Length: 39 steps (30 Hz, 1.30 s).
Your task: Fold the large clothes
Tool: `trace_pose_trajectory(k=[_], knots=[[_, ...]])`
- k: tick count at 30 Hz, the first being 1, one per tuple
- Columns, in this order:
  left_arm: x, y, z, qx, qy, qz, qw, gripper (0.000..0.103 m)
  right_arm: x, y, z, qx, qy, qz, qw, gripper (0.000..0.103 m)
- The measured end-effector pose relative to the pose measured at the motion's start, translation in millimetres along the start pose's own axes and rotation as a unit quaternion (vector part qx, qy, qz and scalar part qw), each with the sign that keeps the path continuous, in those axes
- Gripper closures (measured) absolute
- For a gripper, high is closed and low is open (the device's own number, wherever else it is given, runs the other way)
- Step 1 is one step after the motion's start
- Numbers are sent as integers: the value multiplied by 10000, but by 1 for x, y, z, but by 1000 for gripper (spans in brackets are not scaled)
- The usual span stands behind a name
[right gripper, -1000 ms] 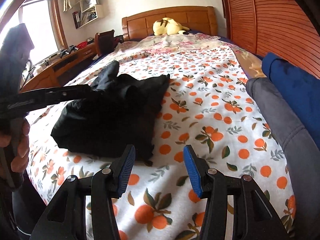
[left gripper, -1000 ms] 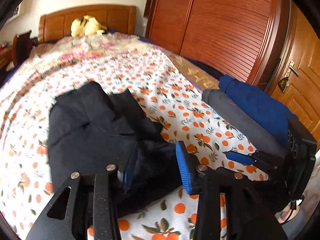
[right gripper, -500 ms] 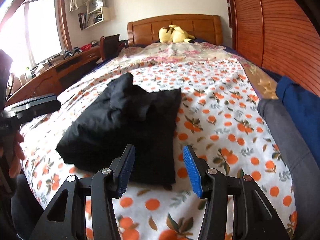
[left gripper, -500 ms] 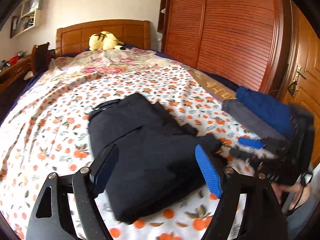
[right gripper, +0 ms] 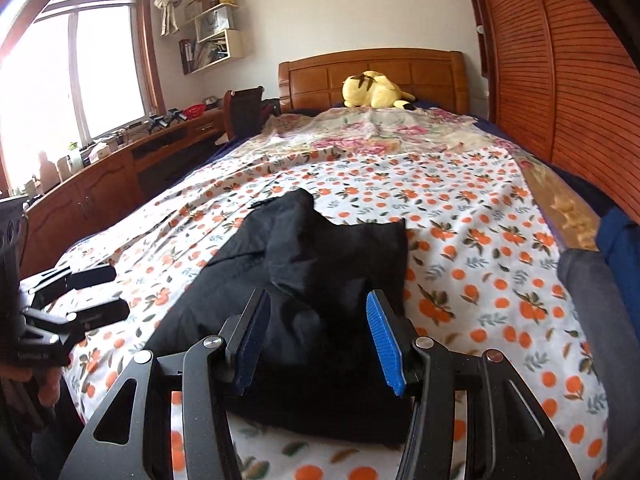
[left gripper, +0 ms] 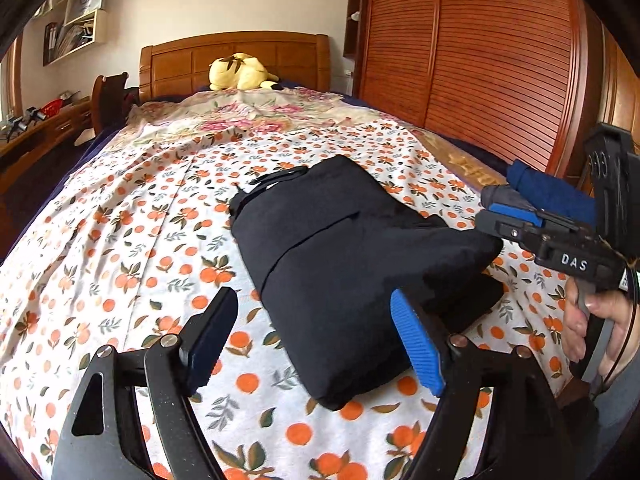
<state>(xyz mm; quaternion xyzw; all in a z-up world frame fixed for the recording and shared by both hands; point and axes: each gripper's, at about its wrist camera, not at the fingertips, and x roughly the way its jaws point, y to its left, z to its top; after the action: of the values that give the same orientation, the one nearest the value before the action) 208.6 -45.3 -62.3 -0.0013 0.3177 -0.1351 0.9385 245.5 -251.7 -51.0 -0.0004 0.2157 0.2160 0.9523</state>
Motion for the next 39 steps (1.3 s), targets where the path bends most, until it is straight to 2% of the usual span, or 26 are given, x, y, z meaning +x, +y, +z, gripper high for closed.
trace_pose_trajectory(k=[17, 19, 21, 22, 23, 24, 28, 32, 34, 37, 39], knots=[[-5, 19, -12, -18, 84, 193, 9998, 23, 53, 4, -2, -115, 696, 150, 9974, 51], [-4, 19, -13, -24, 105, 190, 9998, 24, 57, 3, -4, -115, 772, 204, 9967, 57], [-3, 19, -14, -24, 116, 186, 9998, 23, 59, 4, -4, -211, 843, 146, 9961, 83], [-2, 18, -15, -21, 124, 182, 9998, 23, 56, 5, -3, -247, 740, 56, 9969, 86], [-1, 18, -15, -21, 130, 175, 9998, 24, 51, 6, -1, -235, 636, 115, 9976, 92], [0, 17, -15, -21, 137, 165, 9998, 23, 44, 11, 1, -264, 549, 196, 9980, 94], [3, 13, -15, -30, 128, 154, 9998, 24, 15, 17, 12, -404, -30, 148, 9991, 95], [3, 10, -15, -37, 76, 154, 9998, 23, -10, 2, 18, -218, -383, 17, 9990, 96], [3, 8, -14, -7, 73, 152, 9999, 23, -20, -11, 17, -125, -414, -191, 9989, 96], [3, 6, -14, 7, 74, 124, 9999, 24, -24, -27, 9, -169, -272, -840, 9960, 96], [2, 5, -13, 5, 54, 105, 9999, 23, -18, -37, 2, -76, 2, -911, 9958, 96]])
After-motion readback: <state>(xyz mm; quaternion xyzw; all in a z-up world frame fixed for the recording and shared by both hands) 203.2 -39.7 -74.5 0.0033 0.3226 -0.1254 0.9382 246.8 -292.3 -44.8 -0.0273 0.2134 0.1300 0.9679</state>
